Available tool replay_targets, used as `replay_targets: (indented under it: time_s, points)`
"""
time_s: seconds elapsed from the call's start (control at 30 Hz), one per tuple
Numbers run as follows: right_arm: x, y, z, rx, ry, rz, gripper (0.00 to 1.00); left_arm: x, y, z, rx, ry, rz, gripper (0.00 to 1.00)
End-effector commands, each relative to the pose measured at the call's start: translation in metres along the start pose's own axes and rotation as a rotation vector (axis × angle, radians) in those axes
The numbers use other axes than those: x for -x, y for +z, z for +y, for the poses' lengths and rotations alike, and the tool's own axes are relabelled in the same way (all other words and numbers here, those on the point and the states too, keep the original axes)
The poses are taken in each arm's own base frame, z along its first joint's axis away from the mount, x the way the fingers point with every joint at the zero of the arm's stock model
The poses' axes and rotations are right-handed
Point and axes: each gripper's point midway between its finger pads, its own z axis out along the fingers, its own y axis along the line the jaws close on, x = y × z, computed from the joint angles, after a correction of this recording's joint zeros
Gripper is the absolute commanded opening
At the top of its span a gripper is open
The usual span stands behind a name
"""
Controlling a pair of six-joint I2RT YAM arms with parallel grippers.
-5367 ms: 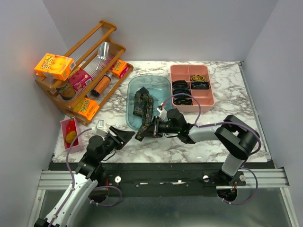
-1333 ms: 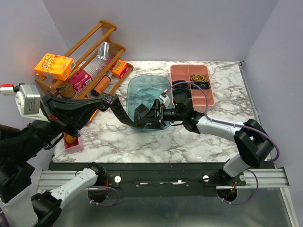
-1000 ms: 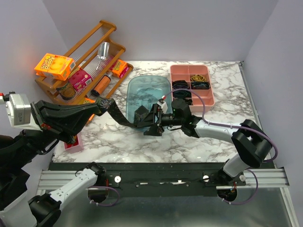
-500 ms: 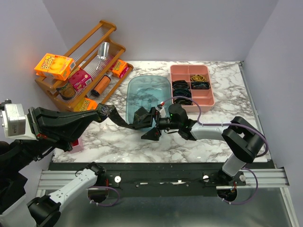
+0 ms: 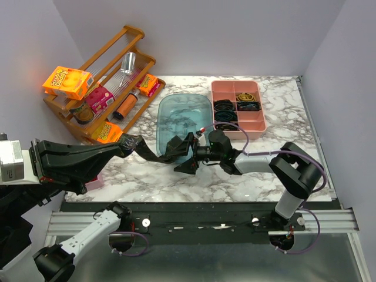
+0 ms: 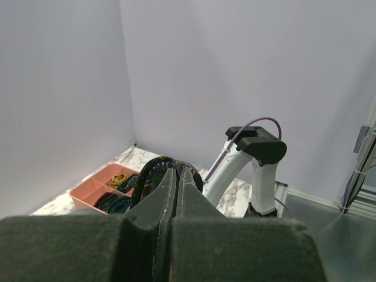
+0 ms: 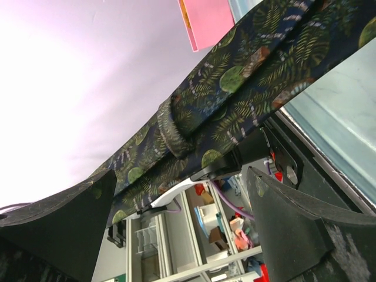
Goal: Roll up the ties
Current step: Place the tie at the center of the board.
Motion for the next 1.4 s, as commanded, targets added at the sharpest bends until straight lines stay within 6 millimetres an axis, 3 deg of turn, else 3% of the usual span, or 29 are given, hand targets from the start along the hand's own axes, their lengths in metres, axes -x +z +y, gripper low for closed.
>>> replay_targets:
  time_s: [0.0, 0.3, 0.43, 0.5, 0.6, 0.9, 0.97, 1.07, 1.1, 1.2, 1.37]
  points:
    - [0.008, 0.01, 0.006, 0.016, 0.007, -0.026, 1.0, 0.01, -0.002, -0.016, -0.084, 0.018, -0.044, 0.0]
    - [0.01, 0.026, 0.014, 0.007, 0.028, -0.019, 0.92, 0.029, -0.006, -0.044, -0.227, 0.035, -0.136, 0.0]
    - [0.014, 0.029, 0.009, -0.006, 0.041, -0.032, 0.88, 0.036, -0.01, -0.048, -0.237, 0.047, -0.15, 0.0]
    - [0.014, 0.03, 0.006, -0.011, 0.05, -0.037, 0.8, 0.041, -0.013, -0.054, -0.26, 0.054, -0.165, 0.0]
    - [0.017, 0.031, 0.001, -0.005, 0.072, -0.04, 0.76, 0.049, -0.017, -0.063, -0.297, 0.057, -0.193, 0.0]
    - [0.019, 0.042, -0.006, -0.006, 0.077, -0.015, 0.76, 0.064, -0.027, -0.082, -0.375, 0.059, -0.242, 0.0]
    - [0.021, 0.045, -0.008, -0.003, 0.077, -0.01, 0.71, 0.066, -0.029, -0.087, -0.397, 0.055, -0.247, 0.0]
    - [0.021, 0.047, -0.003, 0.035, 0.077, -0.005, 0.51, 0.069, -0.032, -0.091, -0.412, 0.056, -0.255, 0.0]
    - [0.022, 0.048, -0.002, 0.045, 0.084, -0.006, 0.33, 0.069, -0.032, -0.092, -0.413, 0.056, -0.256, 0.0]
    - [0.022, 0.048, 0.007, 0.078, 0.075, -0.002, 0.15, 0.071, -0.034, -0.093, -0.412, 0.069, -0.266, 0.0]
    - [0.021, 0.043, 0.029, 0.106, 0.016, -0.007, 0.08, 0.071, -0.035, -0.093, -0.403, 0.076, -0.266, 0.0]
